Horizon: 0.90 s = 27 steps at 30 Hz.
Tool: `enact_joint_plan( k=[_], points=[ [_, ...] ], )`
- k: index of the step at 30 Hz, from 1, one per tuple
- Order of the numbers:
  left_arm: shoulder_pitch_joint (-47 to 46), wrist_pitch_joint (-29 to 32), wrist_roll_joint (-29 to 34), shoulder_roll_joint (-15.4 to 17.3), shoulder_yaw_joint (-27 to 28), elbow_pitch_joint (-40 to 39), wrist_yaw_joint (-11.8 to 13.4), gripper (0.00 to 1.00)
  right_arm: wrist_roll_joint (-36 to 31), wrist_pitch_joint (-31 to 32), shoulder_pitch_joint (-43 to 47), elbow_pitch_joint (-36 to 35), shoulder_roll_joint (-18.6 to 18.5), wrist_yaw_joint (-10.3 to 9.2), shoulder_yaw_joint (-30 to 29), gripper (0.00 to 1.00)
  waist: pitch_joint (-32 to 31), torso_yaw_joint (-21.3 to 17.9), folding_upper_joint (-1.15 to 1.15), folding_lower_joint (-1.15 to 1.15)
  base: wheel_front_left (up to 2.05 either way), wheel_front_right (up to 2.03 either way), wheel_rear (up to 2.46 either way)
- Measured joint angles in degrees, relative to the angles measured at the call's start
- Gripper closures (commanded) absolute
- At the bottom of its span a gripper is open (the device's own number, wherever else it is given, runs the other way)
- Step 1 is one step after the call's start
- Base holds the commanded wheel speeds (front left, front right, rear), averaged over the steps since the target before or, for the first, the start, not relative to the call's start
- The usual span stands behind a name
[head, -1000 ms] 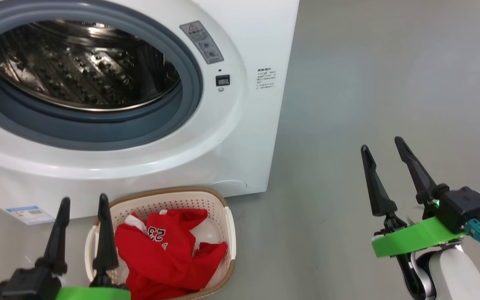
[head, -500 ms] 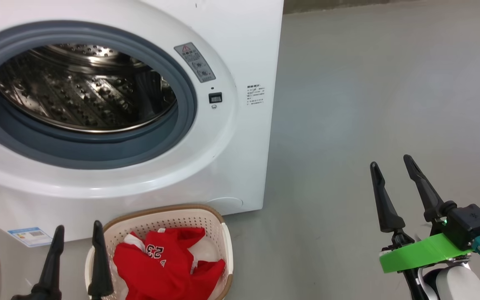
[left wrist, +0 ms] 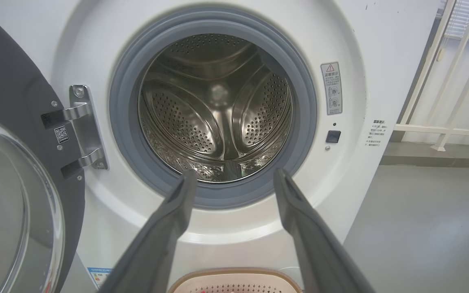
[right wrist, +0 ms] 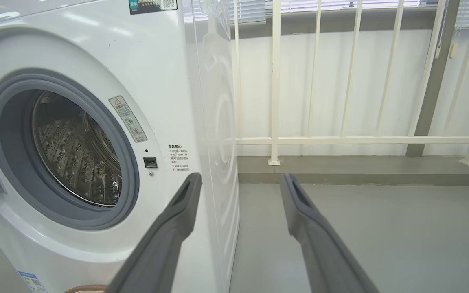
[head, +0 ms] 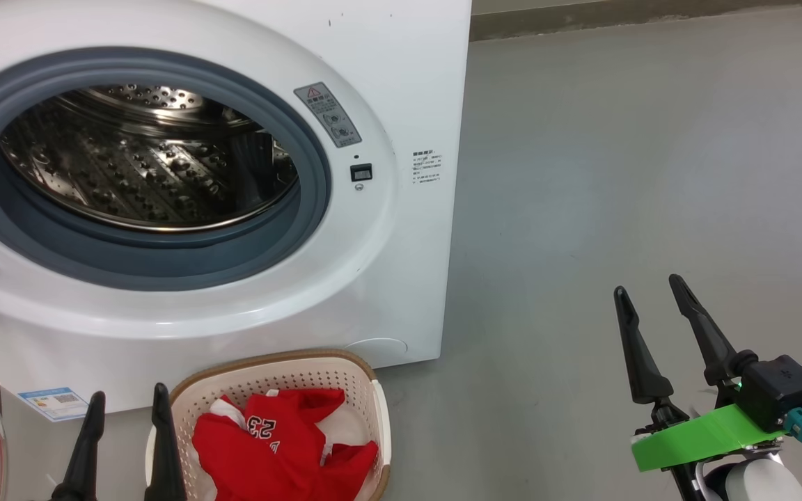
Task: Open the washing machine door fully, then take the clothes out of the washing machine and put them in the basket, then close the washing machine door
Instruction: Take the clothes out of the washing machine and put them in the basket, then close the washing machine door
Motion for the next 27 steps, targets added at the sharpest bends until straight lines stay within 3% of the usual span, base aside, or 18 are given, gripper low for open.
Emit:
enact_joint_plan(
  k=[15,27],
  points=[
    [1.1,0.3,0.0,0.6,0.0,-0.5,1.2,0.00,0.1,0.0,0.0,0.1,0.0,0.00,0.4,0.00,-0.6,-0.3,0.00,0.00,-0.10,0.10,0.00],
    [1.1,0.7,0.0,1.2,-0.3,-0.8,1.5,0.00,0.1,0.0,0.0,0.1,0.0,0.00,0.4,0.00,-0.3,0.3,0.00,0.00,-1.41,1.41,0.00]
  ],
)
